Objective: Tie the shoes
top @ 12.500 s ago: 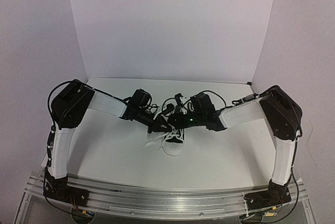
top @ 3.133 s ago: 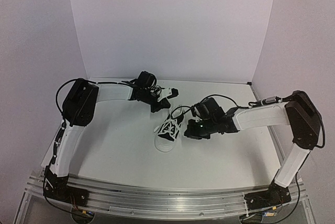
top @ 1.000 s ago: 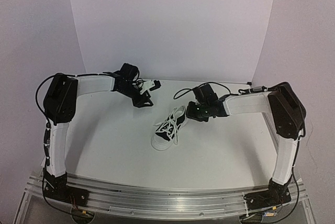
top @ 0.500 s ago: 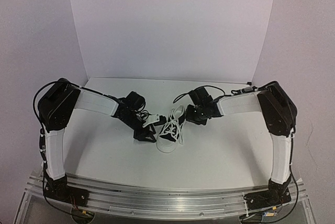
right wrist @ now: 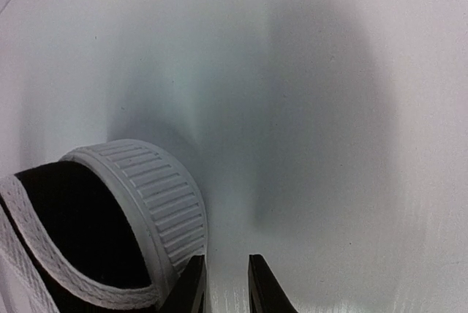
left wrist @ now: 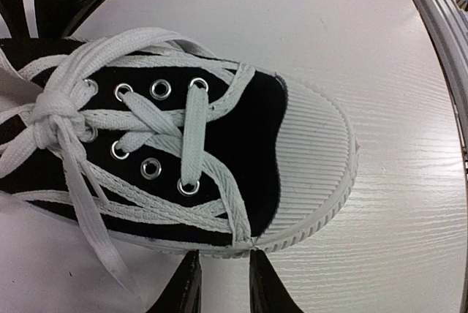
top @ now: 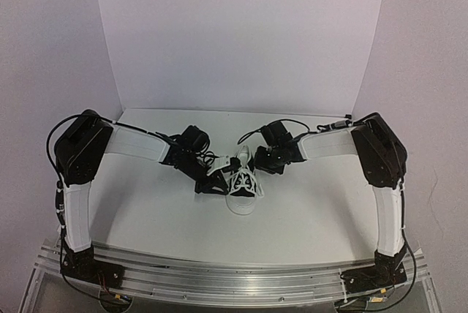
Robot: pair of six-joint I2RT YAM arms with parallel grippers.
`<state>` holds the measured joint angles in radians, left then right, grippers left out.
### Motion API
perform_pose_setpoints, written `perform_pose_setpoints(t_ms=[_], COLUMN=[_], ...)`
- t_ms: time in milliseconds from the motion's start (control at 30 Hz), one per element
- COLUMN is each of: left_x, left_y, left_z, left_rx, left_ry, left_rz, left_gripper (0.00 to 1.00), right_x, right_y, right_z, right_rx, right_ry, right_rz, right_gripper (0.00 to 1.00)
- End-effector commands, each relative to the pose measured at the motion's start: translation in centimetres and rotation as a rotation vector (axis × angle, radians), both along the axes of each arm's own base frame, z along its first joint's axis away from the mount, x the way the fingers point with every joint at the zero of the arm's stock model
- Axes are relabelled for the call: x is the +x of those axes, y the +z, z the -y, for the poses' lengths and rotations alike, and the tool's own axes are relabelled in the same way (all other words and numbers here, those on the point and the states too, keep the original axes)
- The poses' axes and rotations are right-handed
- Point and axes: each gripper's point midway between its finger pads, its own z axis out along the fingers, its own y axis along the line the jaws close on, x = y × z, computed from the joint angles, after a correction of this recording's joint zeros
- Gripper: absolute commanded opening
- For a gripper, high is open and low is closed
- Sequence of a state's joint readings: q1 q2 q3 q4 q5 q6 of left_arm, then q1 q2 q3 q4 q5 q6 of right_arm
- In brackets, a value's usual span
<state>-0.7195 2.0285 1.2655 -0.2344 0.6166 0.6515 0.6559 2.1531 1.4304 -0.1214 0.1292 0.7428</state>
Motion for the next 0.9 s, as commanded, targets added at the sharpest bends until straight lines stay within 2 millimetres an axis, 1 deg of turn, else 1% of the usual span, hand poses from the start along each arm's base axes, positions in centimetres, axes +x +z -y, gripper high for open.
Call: perform_pose_setpoints(t_ms=[0,67,167,233,333,400,467,600,733,867], left_x=[1.0,0.8,0.7,0.9,2.3,3.1,3.4,4.0,5.0,5.2], left_y=[4.7,4.9,4.1,3.5,2.0,1.6,1.4,1.1,1.6,1.4], left_z=[0.7,1.2,2.2,2.7,2.3,1.6,1.3,1.6,2.2,2.6], left_rx=[-0.078,-0.098,-0.112,-0.109,-0.058,-0.039,-0.027,-0.025,-0.043,-0.054], left_ry=[0.018,0.007,-0.011,-0.021,0.008,0.024,0.025,0.033,0.043,0.036], left_rz=[-0.001,-0.007,-0.025,-0.004,0.04,0.054,0.073,0.085,0.122,0.119], left_gripper=[0.21,0.21,0.21,0.23,0.23,0.23,0.24,0.28,0.33,0.34], right_x=[0.0,-0.4,-0.8,-1.0,-1.0,-0.9,-0.8,-0.7,-0.8,-0.9], right_y=[4.5,4.7,4.5,4.2,3.9,4.0,4.1,4.1,4.2,4.1], right_z=[0.0,0.6,1.1,1.2,1.1,1.0,0.9,0.8,0.9,0.8], right_rx=[0.032,0.027,0.017,0.016,0.017,0.021,0.023,0.023,0.023,0.025], right_ry=[0.013,-0.001,-0.013,-0.011,-0.011,-0.012,-0.009,-0.006,-0.006,-0.006], right_rz=[0.078,0.08,0.075,0.069,0.06,0.062,0.063,0.065,0.066,0.062], right_gripper=[0.22,0.22,0.22,0.22,0.23,0.23,0.23,0.24,0.24,0.24])
